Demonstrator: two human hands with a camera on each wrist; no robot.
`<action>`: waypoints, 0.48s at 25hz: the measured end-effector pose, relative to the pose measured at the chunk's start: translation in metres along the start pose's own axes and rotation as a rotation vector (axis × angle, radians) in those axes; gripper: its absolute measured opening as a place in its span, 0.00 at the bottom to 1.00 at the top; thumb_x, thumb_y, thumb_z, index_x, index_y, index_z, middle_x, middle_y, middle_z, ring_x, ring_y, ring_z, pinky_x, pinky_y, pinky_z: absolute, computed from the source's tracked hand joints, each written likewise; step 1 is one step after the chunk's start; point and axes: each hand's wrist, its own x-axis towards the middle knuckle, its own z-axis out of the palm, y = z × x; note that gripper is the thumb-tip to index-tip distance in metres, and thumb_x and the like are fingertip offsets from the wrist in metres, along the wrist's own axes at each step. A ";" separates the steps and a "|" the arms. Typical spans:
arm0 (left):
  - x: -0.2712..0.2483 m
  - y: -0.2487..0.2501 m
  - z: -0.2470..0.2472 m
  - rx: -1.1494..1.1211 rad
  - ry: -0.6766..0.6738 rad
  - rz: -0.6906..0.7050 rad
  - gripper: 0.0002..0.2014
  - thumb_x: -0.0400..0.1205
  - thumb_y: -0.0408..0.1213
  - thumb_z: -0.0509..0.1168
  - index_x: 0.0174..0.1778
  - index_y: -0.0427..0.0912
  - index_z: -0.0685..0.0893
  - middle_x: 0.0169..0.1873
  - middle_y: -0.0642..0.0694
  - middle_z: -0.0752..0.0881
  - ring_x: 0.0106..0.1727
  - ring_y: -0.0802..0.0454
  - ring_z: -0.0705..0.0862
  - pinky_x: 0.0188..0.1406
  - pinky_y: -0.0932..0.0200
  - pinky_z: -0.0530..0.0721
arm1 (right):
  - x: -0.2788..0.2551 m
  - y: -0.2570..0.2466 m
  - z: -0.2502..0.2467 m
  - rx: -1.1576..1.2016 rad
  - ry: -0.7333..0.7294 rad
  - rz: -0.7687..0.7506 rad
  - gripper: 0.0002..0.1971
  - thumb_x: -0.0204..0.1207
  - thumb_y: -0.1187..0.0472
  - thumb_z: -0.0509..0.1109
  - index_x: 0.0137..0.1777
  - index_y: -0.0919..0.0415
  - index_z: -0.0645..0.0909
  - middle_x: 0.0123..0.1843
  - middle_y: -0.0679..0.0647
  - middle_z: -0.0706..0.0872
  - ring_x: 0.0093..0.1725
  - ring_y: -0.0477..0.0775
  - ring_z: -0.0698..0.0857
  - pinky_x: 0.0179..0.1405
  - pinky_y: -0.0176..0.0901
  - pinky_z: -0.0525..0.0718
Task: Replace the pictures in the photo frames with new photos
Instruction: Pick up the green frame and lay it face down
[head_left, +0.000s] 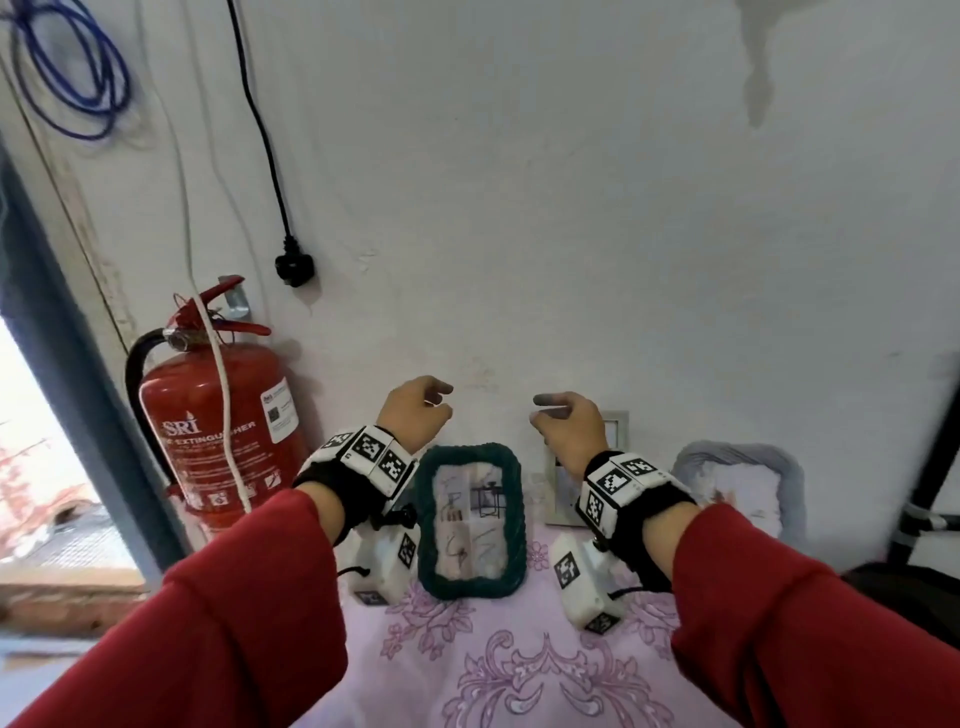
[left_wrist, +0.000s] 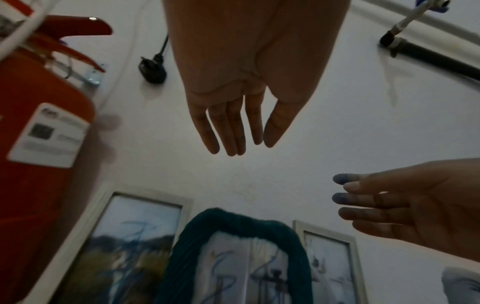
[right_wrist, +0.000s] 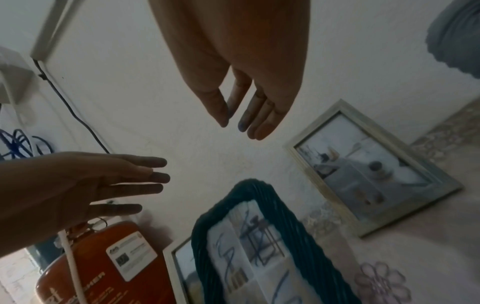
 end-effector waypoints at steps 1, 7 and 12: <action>-0.004 -0.011 0.000 -0.032 0.015 -0.028 0.17 0.79 0.29 0.64 0.64 0.37 0.81 0.57 0.39 0.83 0.58 0.44 0.81 0.55 0.59 0.76 | -0.004 0.006 0.006 -0.008 -0.013 0.019 0.14 0.75 0.67 0.68 0.61 0.63 0.80 0.58 0.64 0.85 0.53 0.57 0.83 0.57 0.45 0.81; -0.021 -0.074 0.025 -0.221 0.029 -0.242 0.25 0.79 0.30 0.66 0.72 0.36 0.70 0.55 0.36 0.80 0.54 0.43 0.81 0.56 0.53 0.80 | -0.016 0.049 0.027 -0.059 -0.065 0.201 0.29 0.73 0.64 0.72 0.72 0.62 0.66 0.67 0.65 0.76 0.64 0.60 0.78 0.59 0.43 0.76; -0.029 -0.112 0.056 -0.334 -0.040 -0.309 0.31 0.78 0.28 0.68 0.75 0.34 0.63 0.68 0.35 0.77 0.68 0.39 0.78 0.68 0.50 0.77 | -0.023 0.086 0.033 -0.086 -0.168 0.296 0.31 0.72 0.68 0.73 0.73 0.66 0.65 0.67 0.68 0.77 0.65 0.64 0.79 0.67 0.52 0.77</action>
